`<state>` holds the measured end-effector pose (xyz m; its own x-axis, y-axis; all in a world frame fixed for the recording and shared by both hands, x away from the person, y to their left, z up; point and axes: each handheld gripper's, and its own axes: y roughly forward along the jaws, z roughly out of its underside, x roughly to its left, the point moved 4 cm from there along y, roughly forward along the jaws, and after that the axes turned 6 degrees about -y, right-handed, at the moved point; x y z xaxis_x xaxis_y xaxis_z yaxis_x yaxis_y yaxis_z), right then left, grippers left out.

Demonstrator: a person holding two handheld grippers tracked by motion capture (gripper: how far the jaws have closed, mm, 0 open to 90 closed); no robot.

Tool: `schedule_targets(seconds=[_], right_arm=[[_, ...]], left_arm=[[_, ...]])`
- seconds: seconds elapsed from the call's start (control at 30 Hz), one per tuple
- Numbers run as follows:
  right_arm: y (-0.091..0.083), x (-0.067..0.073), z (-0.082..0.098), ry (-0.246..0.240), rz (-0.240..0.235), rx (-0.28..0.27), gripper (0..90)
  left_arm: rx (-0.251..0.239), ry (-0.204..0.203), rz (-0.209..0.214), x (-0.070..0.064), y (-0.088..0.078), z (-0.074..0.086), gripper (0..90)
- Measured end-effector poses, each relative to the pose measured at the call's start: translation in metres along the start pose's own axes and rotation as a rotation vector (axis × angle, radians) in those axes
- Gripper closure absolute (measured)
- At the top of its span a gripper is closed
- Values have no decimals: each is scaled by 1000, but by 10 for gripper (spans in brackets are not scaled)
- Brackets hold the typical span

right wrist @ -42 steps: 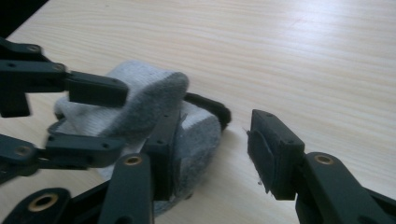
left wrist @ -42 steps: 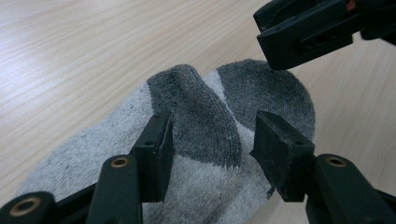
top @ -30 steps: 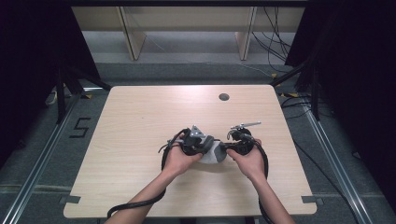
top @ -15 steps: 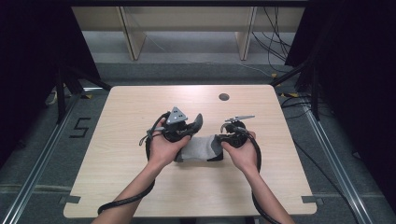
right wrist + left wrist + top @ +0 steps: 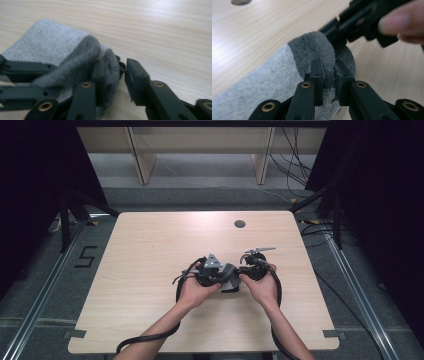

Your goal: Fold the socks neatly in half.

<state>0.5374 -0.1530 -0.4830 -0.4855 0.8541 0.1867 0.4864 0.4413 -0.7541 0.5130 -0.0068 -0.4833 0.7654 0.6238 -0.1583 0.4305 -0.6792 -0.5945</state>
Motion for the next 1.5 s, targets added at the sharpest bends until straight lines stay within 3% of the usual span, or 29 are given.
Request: schedule_targets(seconds=[0.17, 0.2, 0.27, 0.3, 0.33, 0.4, 0.43, 0.47, 0.5, 0.57, 0.6, 0.63, 0.67, 0.7, 0.73, 0.8, 0.93, 1.03, 1.07, 1.1, 1.17, 1.3, 1.5], right_arm=[[-25, -5, -11, -13, 94, -124, 677], [-30, -1, -14, -13, 72, -142, 677], [-37, 9, -20, -57, 34, -155, 668], [-39, 14, -20, -49, 14, -135, 662], [-37, 17, -21, -83, 6, -129, 656], [-29, 20, -19, -110, 31, -68, 669], [-25, 21, -17, -101, 25, -49, 683], [-20, 17, -15, -139, 28, -29, 709], [-19, 16, -12, -140, 50, -20, 730], [-14, 13, -6, -158, 40, -4, 762], [-12, 12, -4, -148, 59, -2, 774], [-10, 11, -3, -147, 58, -2, 780], [-9, 9, -2, -176, 65, 3, 786], [-8, 9, -1, -167, 63, 9, 788], [-8, 11, 0, -131, 57, 21, 789], [-7, 10, 0, -134, 60, 21, 791], [-3, 5, 2, -133, 64, 31, 794], [2, 0, 5, -146, 71, 42, 801], [4, 0, 7, -126, 79, 41, 803], [5, -4, 7, -168, 85, 35, 803], [3, -2, 9, -146, 81, 36, 802], [4, 1, 9, -169, 88, 33, 803], [5, 0, 7, -163, 87, 33, 787]], left_arm=[[13, 29, -19, -6, 7, 2, 753], [15, 38, -22, -6, 7, 2, 748], [4, 33, -27, -8, 8, 2, 731], [6, 36, -29, -9, 8, 2, 718], [8, 39, -27, -9, 6, 2, 699], [-3, 31, -6, -12, 0, 2, 632], [1, 35, 7, -12, -8, 2, 602], [-11, 32, 11, -12, -15, 2, 579], [-28, 32, 18, -11, -25, 2, 574], [-82, -27, 22, -3, -48, 0, 582], [-90, -40, 20, 1, -55, 0, 604], [-91, -68, -14, 10, -63, 0, 632], [-79, -89, -41, 16, -67, 2, 673], [-44, -97, -71, 25, -69, 6, 696], [-14, -117, -85, 32, -69, 11, 720], [36, -151, -76, 39, -64, 22, 748], [98, -148, -51, 36, -50, 39, 769], [103, -124, -67, 33, -43, 41, 779], [102, -118, -75, 32, -42, 40, 783], [110, -114, -84, 32, -41, 40, 785], [114, -103, -98, 34, -40, 40, 789], [95, -121, -102, 37, -41, 42, 795], [71, -130, -89, 38, -43, 43, 782]])
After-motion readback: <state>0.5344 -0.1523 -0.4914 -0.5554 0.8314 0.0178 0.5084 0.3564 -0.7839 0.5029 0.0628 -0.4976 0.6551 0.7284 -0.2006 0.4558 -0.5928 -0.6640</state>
